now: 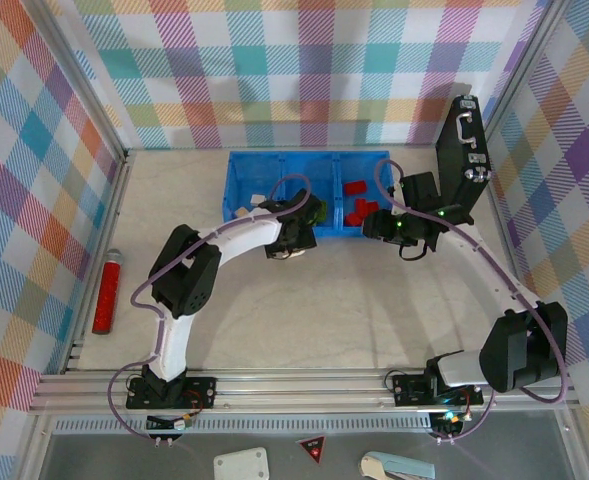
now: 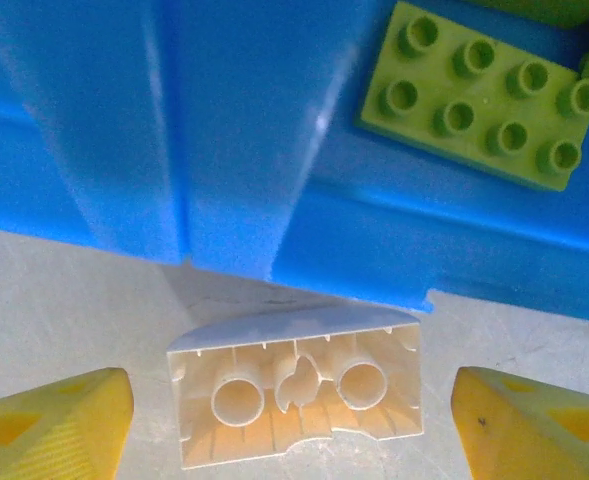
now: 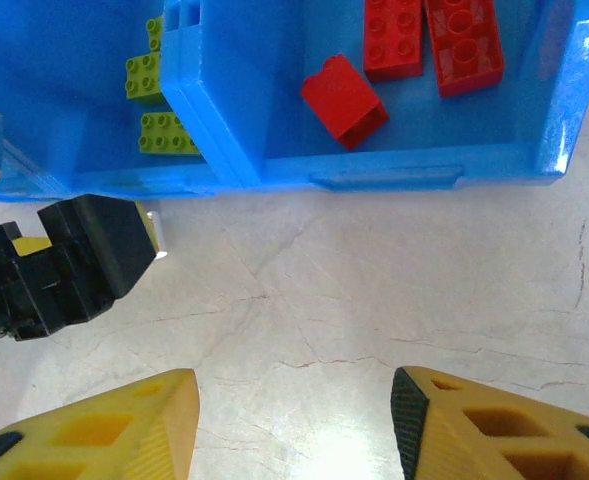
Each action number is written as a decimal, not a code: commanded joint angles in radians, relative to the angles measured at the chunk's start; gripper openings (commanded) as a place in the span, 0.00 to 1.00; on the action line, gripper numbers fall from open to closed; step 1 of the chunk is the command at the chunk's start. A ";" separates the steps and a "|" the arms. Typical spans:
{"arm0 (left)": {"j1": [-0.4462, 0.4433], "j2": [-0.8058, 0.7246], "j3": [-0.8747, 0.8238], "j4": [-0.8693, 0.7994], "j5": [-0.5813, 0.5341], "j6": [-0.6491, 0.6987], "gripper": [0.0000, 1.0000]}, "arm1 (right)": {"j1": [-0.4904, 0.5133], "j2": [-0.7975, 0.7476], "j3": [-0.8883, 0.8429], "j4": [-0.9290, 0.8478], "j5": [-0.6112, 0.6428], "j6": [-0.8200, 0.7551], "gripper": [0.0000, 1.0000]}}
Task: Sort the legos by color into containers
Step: Pick up the lego from the center of the table.
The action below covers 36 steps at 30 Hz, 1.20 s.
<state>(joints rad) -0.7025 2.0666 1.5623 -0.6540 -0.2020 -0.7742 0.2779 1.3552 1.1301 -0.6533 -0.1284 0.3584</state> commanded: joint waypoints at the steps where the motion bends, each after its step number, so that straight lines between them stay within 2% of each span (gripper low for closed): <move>1: -0.027 0.018 -0.006 -0.030 -0.031 -0.013 0.83 | 0.000 -0.033 -0.015 -0.014 -0.002 -0.001 0.55; 15: -0.054 0.013 -0.076 0.072 -0.169 0.005 0.83 | 0.000 -0.046 -0.026 -0.025 -0.001 -0.003 0.55; 21: -0.055 0.019 -0.113 0.131 -0.177 0.014 0.82 | 0.000 -0.042 -0.020 -0.025 -0.005 -0.003 0.55; 29: -0.056 0.013 -0.123 0.152 -0.187 0.024 0.71 | 0.000 -0.049 -0.022 -0.029 -0.005 -0.002 0.55; 36: -0.056 -0.010 -0.133 0.151 -0.193 0.031 0.67 | 0.000 -0.063 -0.021 -0.034 -0.005 0.000 0.55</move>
<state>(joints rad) -0.7502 2.0731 1.4551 -0.5117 -0.3691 -0.7578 0.2779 1.3239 1.1198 -0.6682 -0.1284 0.3584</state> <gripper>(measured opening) 0.670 0.554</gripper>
